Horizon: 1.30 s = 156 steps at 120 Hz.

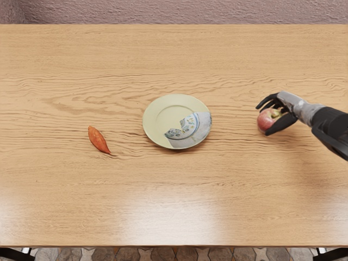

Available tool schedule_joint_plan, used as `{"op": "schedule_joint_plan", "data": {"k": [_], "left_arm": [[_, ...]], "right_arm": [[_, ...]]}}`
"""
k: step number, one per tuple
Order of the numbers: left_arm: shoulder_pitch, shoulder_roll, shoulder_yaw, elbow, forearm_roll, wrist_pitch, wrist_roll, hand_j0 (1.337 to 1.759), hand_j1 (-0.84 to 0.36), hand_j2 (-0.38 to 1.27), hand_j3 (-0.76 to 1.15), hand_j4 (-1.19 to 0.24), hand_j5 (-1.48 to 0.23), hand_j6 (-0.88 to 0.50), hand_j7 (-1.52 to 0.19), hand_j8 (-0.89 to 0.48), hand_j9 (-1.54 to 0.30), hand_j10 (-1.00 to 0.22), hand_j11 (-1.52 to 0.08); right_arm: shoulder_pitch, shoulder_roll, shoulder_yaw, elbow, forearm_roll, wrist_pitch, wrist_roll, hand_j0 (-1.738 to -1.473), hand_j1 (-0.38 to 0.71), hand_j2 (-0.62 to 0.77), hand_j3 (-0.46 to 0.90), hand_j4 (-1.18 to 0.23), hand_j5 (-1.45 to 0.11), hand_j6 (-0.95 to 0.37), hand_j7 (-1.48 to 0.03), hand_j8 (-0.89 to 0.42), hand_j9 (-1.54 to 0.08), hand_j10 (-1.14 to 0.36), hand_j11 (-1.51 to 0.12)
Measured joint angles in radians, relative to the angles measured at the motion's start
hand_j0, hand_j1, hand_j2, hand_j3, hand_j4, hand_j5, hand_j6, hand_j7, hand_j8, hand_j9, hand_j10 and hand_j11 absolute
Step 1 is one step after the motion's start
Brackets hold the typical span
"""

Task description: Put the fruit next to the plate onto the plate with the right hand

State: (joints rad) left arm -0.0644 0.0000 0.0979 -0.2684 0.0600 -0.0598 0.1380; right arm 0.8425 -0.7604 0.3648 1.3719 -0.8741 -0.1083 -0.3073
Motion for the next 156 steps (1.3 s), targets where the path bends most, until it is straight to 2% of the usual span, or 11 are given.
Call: {"op": "schedule_joint_plan", "data": {"k": [39, 76, 156], "left_arm": [[0.000, 0.000, 0.000, 0.000, 0.000, 0.000, 0.000, 1.658, 0.35, 0.00, 0.00, 0.00, 0.00, 0.00, 0.00, 0.00, 0.00, 0.00, 0.00], [0.000, 0.000, 0.000, 0.000, 0.000, 0.000, 0.000, 1.658, 0.35, 0.00, 0.00, 0.00, 0.00, 0.00, 0.00, 0.00, 0.00, 0.00, 0.00], [0.000, 0.000, 0.000, 0.000, 0.000, 0.000, 0.000, 1.658, 0.35, 0.00, 0.00, 0.00, 0.00, 0.00, 0.00, 0.00, 0.00, 0.00, 0.00]], "right_arm": [[0.000, 0.035, 0.073, 0.063, 0.004, 0.054, -0.001, -1.657, 0.18, 0.19, 0.00, -0.55, -0.76, -0.46, -0.74, -0.32, -0.76, -0.41, -0.75], [0.006, 0.110, 0.101, 0.069, 0.005, 0.058, -0.002, -1.658, 0.20, 0.22, 0.00, -0.55, -0.78, -0.44, -0.75, -0.30, -0.76, -0.40, -0.75], [0.028, 0.308, 0.121, 0.068, 0.010, 0.054, -0.038, -1.657, 0.21, 0.22, 0.00, -0.55, -0.77, -0.43, -0.74, -0.30, -0.76, -0.38, -0.75]]}}
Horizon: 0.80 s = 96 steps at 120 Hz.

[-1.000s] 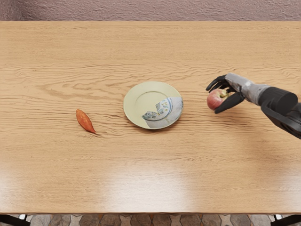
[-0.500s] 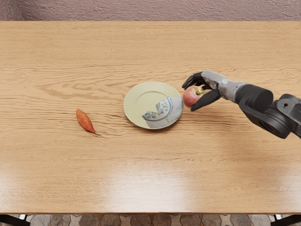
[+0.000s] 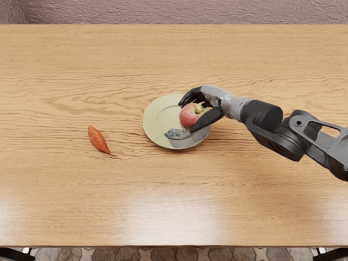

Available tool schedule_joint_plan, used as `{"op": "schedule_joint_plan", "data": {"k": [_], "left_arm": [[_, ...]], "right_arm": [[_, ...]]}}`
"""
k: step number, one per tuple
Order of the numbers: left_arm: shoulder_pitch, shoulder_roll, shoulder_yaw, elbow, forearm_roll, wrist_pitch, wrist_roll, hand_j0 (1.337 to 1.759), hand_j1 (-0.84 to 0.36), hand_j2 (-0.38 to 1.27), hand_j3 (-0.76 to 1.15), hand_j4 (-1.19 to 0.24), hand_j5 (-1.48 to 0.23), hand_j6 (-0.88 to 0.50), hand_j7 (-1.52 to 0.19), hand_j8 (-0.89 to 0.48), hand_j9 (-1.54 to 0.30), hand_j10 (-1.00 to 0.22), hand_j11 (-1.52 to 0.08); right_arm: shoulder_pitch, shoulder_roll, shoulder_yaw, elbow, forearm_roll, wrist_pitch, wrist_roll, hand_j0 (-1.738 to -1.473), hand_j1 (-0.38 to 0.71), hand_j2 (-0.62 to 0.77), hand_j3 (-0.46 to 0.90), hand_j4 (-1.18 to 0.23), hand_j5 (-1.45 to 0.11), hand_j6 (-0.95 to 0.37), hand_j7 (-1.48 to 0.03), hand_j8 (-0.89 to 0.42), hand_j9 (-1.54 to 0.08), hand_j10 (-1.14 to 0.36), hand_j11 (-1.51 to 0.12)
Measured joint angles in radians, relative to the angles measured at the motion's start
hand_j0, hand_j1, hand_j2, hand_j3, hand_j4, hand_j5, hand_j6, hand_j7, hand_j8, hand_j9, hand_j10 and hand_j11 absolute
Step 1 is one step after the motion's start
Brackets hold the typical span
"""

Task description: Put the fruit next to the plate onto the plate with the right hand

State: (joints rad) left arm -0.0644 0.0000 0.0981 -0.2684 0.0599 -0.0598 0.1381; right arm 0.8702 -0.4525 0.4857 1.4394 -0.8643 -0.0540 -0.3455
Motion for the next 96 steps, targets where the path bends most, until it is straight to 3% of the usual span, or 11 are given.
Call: {"op": "schedule_joint_plan", "data": {"k": [39, 79, 96], "left_arm": [[0.000, 0.000, 0.000, 0.000, 0.000, 0.000, 0.000, 1.658, 0.35, 0.00, 0.00, 0.00, 0.00, 0.00, 0.00, 0.00, 0.00, 0.00, 0.00], [0.000, 0.000, 0.000, 0.000, 0.000, 0.000, 0.000, 1.658, 0.35, 0.00, 0.00, 0.00, 0.00, 0.00, 0.00, 0.00, 0.00, 0.00, 0.00], [0.000, 0.000, 0.000, 0.000, 0.000, 0.000, 0.000, 1.658, 0.35, 0.00, 0.00, 0.00, 0.00, 0.00, 0.00, 0.00, 0.00, 0.00, 0.00]], "right_arm": [[-0.008, 0.078, -0.011, -0.015, -0.001, -0.009, 0.000, -1.657, 0.20, 0.21, 0.00, -0.55, -0.76, -0.44, -0.74, -0.30, -0.76, -0.39, -0.75], [-0.006, 0.120, -0.013, -0.125, -0.003, -0.012, -0.001, -1.657, 0.19, 0.19, 0.00, -0.54, -0.73, -0.46, -0.71, -0.32, -0.73, -0.41, -0.72], [-0.007, 0.118, -0.006, -0.122, -0.005, -0.045, -0.001, -1.657, -0.04, 0.09, 0.00, -0.30, -0.41, -0.26, -0.40, -0.19, -0.40, -0.24, -0.40]]}}
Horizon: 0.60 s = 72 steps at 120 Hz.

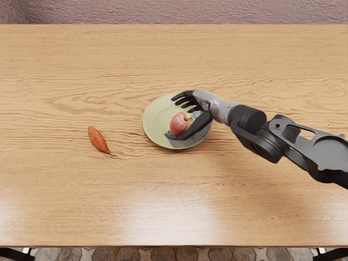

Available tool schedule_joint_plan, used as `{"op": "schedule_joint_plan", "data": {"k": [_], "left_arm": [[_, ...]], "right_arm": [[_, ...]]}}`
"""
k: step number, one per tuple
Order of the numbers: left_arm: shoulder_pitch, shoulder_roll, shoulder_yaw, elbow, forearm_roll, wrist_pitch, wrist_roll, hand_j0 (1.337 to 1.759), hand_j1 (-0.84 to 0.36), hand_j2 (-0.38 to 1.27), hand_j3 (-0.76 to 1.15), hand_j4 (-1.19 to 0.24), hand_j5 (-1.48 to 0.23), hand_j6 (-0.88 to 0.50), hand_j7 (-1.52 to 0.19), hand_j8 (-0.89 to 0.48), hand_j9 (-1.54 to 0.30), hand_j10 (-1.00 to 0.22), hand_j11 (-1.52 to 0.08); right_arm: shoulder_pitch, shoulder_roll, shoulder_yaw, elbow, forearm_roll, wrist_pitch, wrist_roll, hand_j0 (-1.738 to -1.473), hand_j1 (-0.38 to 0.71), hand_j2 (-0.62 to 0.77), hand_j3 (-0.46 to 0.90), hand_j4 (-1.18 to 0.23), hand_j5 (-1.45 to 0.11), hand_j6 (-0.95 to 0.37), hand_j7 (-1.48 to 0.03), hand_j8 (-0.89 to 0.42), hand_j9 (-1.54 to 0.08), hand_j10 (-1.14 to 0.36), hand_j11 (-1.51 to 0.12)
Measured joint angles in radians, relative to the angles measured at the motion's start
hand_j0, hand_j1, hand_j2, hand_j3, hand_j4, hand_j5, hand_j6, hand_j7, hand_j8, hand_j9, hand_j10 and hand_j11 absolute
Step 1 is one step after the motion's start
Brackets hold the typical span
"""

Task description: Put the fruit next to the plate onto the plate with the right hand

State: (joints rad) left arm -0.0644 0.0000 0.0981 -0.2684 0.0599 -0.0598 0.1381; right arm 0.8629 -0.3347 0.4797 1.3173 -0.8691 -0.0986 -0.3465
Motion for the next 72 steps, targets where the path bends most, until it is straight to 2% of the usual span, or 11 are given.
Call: {"op": "schedule_joint_plan", "data": {"k": [8, 17, 39, 49, 64, 72], "left_arm": [[0.000, 0.000, 0.000, 0.000, 0.000, 0.000, 0.000, 1.658, 0.35, 0.00, 0.00, 0.00, 0.00, 0.00, 0.00, 0.00, 0.00, 0.00, 0.00], [0.000, 0.000, 0.000, 0.000, 0.000, 0.000, 0.000, 1.658, 0.35, 0.00, 0.00, 0.00, 0.00, 0.00, 0.00, 0.00, 0.00, 0.00, 0.00], [0.000, 0.000, 0.000, 0.000, 0.000, 0.000, 0.000, 1.658, 0.35, 0.00, 0.00, 0.00, 0.00, 0.00, 0.00, 0.00, 0.00, 0.00, 0.00], [0.019, 0.000, -0.001, -0.001, -0.002, -0.001, 0.000, 1.658, 0.35, 0.00, 0.00, 0.00, 0.00, 0.00, 0.00, 0.00, 0.00, 0.00, 0.00], [0.087, 0.000, 0.001, 0.000, -0.002, -0.001, 0.003, 1.658, 0.35, 0.00, 0.00, 0.00, 0.00, 0.00, 0.00, 0.00, 0.00, 0.00, 0.00], [0.091, 0.000, 0.000, 0.000, -0.002, 0.000, 0.004, 1.658, 0.35, 0.00, 0.00, 0.00, 0.00, 0.00, 0.00, 0.00, 0.00, 0.00, 0.00]], "right_arm": [[0.000, -0.038, 0.028, 0.026, 0.003, 0.008, 0.000, -1.658, -0.12, 0.06, 0.00, -0.22, -0.30, -0.19, -0.29, -0.15, -0.30, -0.18, -0.30], [-0.002, -0.112, 0.103, 0.046, 0.055, 0.108, 0.001, -1.658, -0.18, 0.04, 0.00, -0.16, -0.22, -0.14, -0.21, -0.11, -0.22, -0.13, -0.21], [-0.003, -0.390, 0.199, 0.043, 0.321, 0.510, 0.004, -1.658, -0.27, 0.02, 0.00, -0.08, -0.10, -0.07, -0.10, -0.06, -0.10, -0.07, -0.10], [-0.004, -0.502, 0.211, 0.013, 0.424, 0.620, 0.004, -1.658, -0.29, 0.01, 0.00, -0.06, -0.08, -0.05, -0.08, -0.04, -0.08, -0.05, -0.08], [-0.005, -0.566, 0.212, -0.016, 0.488, 0.683, 0.003, -1.658, -0.31, 0.00, 0.00, -0.04, -0.05, -0.04, -0.05, -0.03, -0.05, -0.04, -0.05], [-0.005, -0.574, 0.211, -0.024, 0.501, 0.696, 0.002, -1.658, -0.31, 0.00, 0.00, -0.04, -0.05, -0.03, -0.05, -0.03, -0.05, -0.03, -0.05]]}}
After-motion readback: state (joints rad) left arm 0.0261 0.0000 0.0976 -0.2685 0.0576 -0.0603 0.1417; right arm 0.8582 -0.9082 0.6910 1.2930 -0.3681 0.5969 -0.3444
